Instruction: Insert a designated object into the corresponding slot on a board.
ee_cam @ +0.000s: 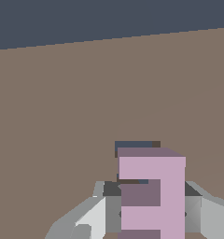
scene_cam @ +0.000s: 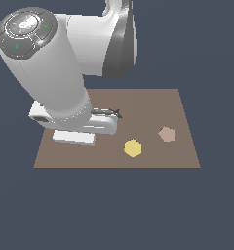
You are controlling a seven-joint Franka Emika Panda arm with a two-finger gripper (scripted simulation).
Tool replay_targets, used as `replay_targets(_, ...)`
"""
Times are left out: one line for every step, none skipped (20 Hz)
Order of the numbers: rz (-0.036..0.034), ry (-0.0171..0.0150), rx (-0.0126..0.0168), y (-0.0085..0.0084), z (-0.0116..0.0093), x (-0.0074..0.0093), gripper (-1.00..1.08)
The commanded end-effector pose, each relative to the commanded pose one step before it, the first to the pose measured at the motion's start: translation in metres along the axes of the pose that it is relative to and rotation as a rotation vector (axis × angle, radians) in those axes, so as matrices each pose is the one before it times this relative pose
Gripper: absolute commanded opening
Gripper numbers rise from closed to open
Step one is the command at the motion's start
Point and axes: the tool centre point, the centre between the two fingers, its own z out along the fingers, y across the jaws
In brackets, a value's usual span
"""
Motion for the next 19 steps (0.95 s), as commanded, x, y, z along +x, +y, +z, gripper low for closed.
replay_targets(-0.00467, 0.00015, 0.00012, 0.00014, -0.00015, 0.00137, -1.0)
replay_targets(0.00276, -0.00016, -0.0001, -0.00009, 0.00014, -0.00084, -1.0)
replay_targets(0.0, 0.0, 0.0, 0.00007, 0.00041, 0.00004, -1.0)
replay_targets(0.0, 0.0, 0.0, 0.00022, 0.00122, 0.00011, -1.0)
replay_targets(-0.00115, 0.00004, 0.00032, -0.00039, 0.00202, 0.00021, -1.0)
replay_targets(-0.00067, 0.00002, 0.00018, 0.00004, 0.00263, 0.00024, -1.0)
replay_targets(-0.00067, 0.00002, 0.00018, -0.00007, 0.00203, 0.00018, -1.0)
replay_targets(-0.00067, 0.00002, 0.00018, -0.00022, 0.00121, 0.00011, -1.0)
replay_targets(0.0, 0.0, 0.0, 0.00007, 0.00041, 0.00003, -1.0)
replay_targets(0.0, 0.0, 0.0, 0.0, 0.0, 0.0, 1.0)
replay_targets(0.0, 0.0, 0.0, 0.0, 0.0, 0.0, 1.0)
replay_targets(0.0, 0.0, 0.0, 0.0, 0.0, 0.0, 1.0)
replay_targets(0.0, 0.0, 0.0, 0.0, 0.0, 0.0, 1.0)
replay_targets(0.0, 0.0, 0.0, 0.0, 0.0, 0.0, 1.0)
replay_targets(0.0, 0.0, 0.0, 0.0, 0.0, 0.0, 1.0)
replay_targets(0.0, 0.0, 0.0, 0.0, 0.0, 0.0, 1.0)
replay_targets(0.0, 0.0, 0.0, 0.0, 0.0, 0.0, 1.0)
replay_targets(0.0, 0.0, 0.0, 0.0, 0.0, 0.0, 1.0)
replay_targets(0.0, 0.0, 0.0, 0.0, 0.0, 0.0, 1.0)
